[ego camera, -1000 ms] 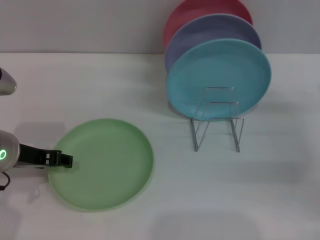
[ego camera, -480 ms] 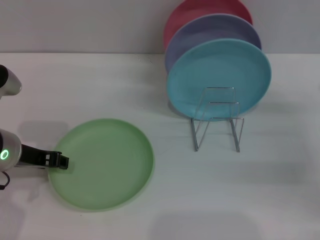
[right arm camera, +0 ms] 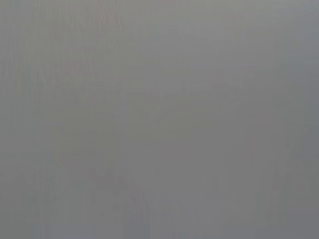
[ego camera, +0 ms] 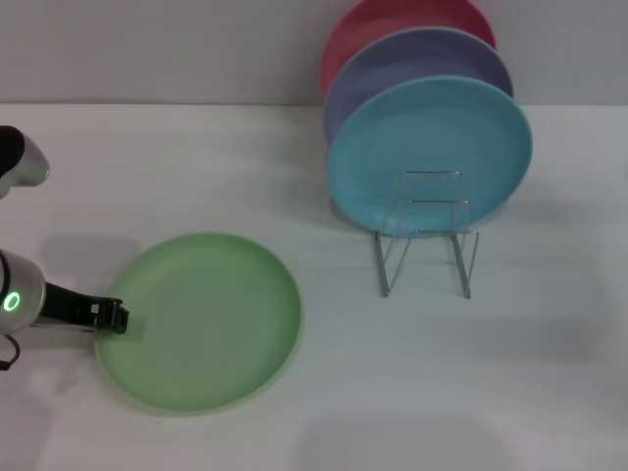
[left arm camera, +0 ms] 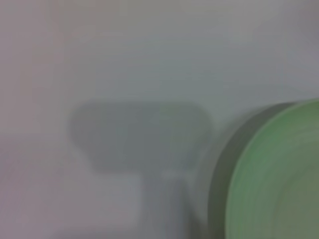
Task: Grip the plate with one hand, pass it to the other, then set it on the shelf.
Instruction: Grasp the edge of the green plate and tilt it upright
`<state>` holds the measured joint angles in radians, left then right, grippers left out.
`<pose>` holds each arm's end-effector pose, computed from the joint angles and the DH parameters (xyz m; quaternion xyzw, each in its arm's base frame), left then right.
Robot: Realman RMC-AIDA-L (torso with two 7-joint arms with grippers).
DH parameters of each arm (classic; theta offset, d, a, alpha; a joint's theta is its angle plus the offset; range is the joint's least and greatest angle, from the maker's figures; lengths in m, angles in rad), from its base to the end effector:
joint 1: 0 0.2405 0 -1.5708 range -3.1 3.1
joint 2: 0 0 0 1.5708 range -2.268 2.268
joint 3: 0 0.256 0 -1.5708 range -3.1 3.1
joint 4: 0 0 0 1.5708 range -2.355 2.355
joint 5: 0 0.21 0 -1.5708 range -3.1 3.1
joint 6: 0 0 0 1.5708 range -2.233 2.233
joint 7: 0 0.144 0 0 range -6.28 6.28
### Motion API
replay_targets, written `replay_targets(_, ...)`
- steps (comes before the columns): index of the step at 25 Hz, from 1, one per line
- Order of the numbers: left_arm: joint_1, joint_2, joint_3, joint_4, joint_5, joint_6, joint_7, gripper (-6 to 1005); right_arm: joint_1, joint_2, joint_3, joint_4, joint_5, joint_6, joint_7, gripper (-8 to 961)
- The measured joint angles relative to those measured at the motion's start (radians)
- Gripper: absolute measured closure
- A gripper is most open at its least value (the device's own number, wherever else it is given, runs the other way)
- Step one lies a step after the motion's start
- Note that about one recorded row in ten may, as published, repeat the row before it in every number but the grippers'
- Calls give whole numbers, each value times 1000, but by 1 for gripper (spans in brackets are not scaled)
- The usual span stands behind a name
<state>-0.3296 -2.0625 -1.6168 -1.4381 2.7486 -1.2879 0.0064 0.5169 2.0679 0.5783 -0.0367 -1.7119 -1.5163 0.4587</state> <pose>-0.2524 0.3329 0.0070 -0.7546 -0.5527 0.1178 0.3334 0.3283 0.3314 0.0737 -0.5337 0.2070 0.4710 0.6712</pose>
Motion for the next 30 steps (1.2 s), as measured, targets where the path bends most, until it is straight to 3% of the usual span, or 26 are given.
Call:
replay_targets(2,-3,0,0,4,0,-1,3,657,0,0,0,1,0,0,0,317)
replay_targets(10,-5,-1,0,5,2,-1,7,656,0,1,0,3,0,1,0,318)
replay_targets(15,-5,-1,0,5,3,-2,7,778,0,1,0,4,0,1,0,318)
replay_targets(22,-6,0,7,5,3,-5,9,776,0,1,0,5,0,0,0,318)
replay_targets(30,-13,1,9,5,3,-8,9,890,0,3,0,5,0,-1,0,318)
